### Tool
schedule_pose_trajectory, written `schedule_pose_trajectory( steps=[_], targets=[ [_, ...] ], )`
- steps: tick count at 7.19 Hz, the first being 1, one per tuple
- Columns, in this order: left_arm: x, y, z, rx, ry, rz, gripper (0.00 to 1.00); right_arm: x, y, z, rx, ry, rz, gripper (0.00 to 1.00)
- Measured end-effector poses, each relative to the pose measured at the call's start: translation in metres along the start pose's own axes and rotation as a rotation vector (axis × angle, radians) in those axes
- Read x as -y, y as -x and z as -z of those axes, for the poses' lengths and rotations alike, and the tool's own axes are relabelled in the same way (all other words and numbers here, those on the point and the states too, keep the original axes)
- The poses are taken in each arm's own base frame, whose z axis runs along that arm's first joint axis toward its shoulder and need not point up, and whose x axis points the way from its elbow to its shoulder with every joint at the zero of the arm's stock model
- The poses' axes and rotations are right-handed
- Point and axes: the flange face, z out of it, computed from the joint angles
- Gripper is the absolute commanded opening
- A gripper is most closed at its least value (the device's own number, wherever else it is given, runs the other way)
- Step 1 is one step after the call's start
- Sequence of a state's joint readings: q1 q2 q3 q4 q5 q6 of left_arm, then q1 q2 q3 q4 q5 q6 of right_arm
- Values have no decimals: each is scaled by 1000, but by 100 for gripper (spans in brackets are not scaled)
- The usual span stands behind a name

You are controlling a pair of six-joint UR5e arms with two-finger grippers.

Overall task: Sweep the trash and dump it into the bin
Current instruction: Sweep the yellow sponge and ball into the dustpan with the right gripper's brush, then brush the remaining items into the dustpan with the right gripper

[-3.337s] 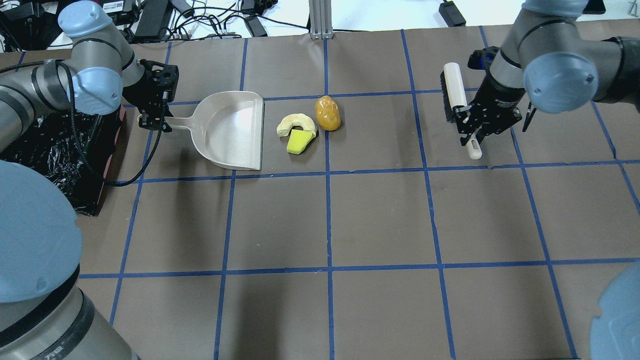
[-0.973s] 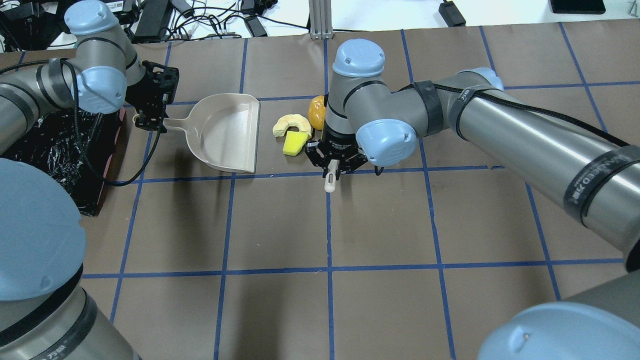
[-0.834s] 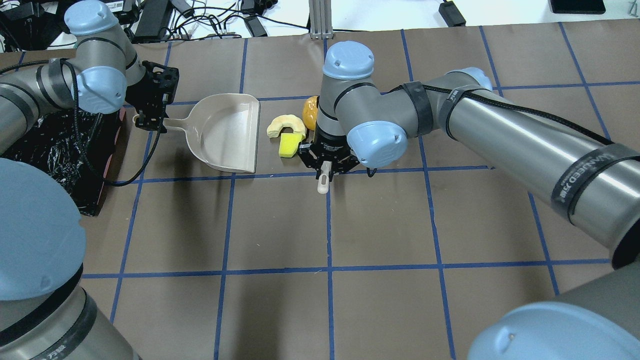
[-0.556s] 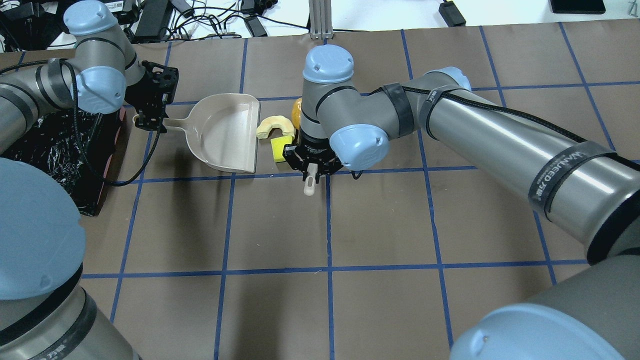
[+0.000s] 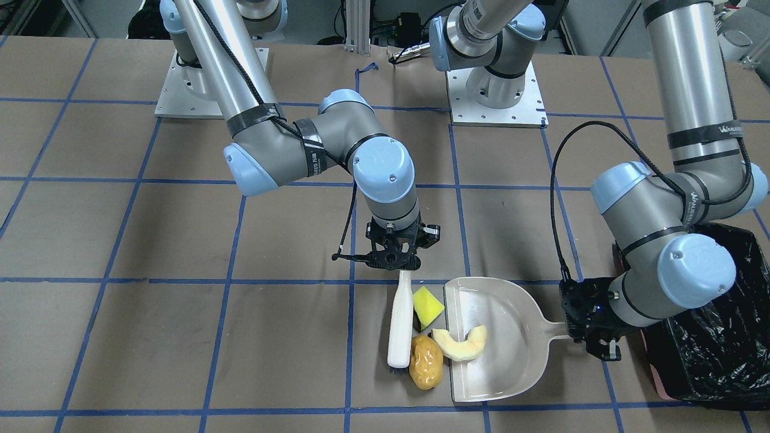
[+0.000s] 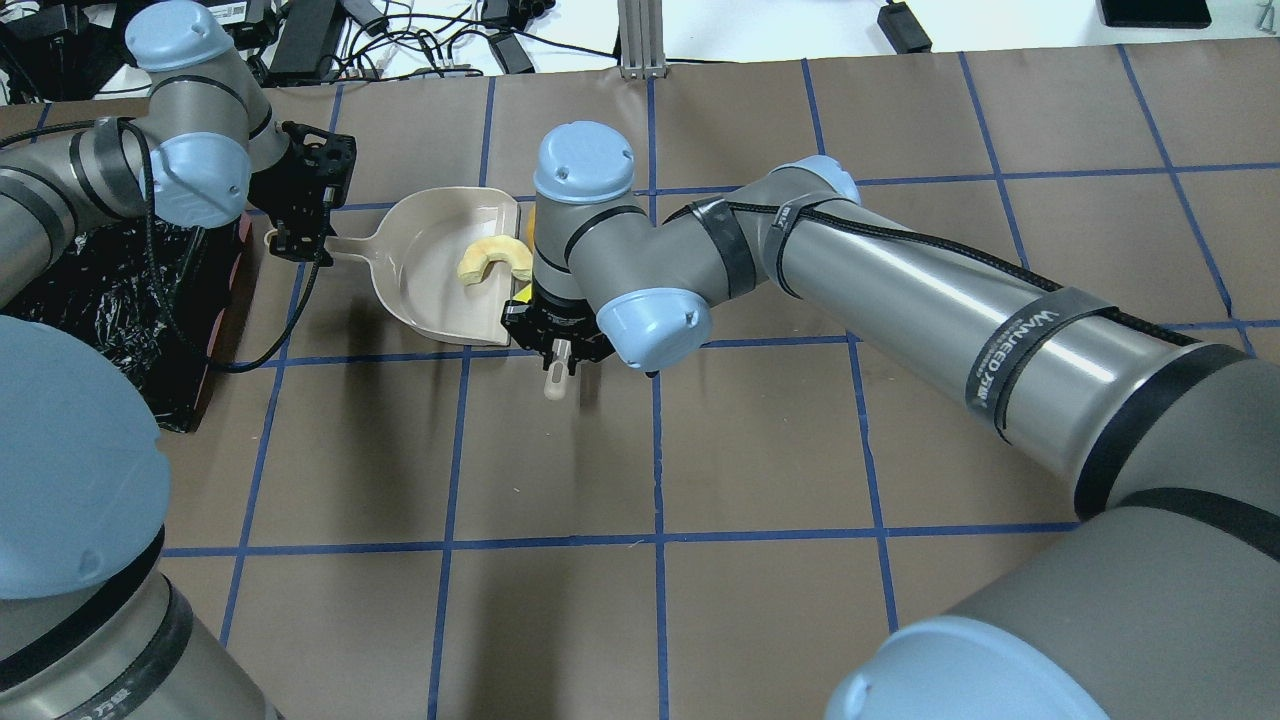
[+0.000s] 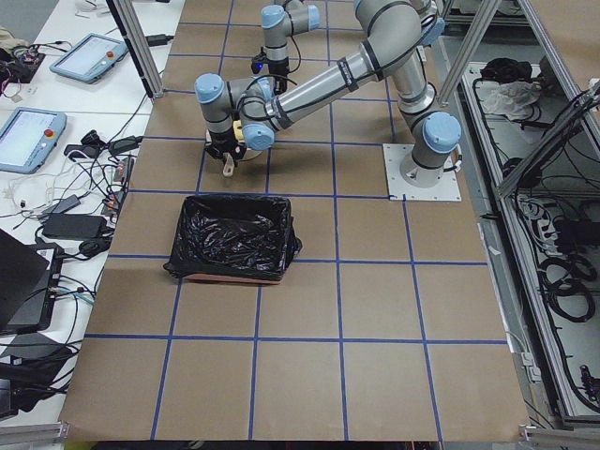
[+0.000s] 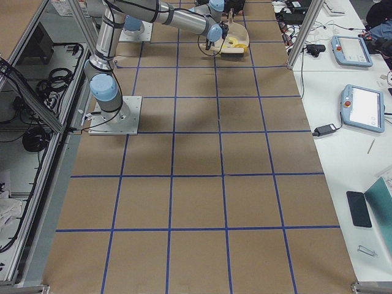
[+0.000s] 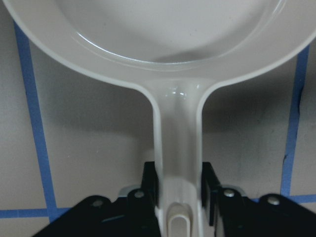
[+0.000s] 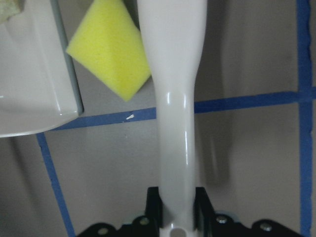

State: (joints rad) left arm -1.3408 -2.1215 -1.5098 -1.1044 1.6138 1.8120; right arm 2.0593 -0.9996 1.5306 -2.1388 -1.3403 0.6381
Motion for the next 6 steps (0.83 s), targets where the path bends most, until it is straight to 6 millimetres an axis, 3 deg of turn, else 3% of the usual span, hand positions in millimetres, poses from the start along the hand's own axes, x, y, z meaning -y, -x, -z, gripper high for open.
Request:
schedule_pose_trajectory(
  steps=[6],
  targets=[
    [-1,-1,-1,-2,-2,-8,0,-38,84,-19,29,-20,-21,0]
  ],
)
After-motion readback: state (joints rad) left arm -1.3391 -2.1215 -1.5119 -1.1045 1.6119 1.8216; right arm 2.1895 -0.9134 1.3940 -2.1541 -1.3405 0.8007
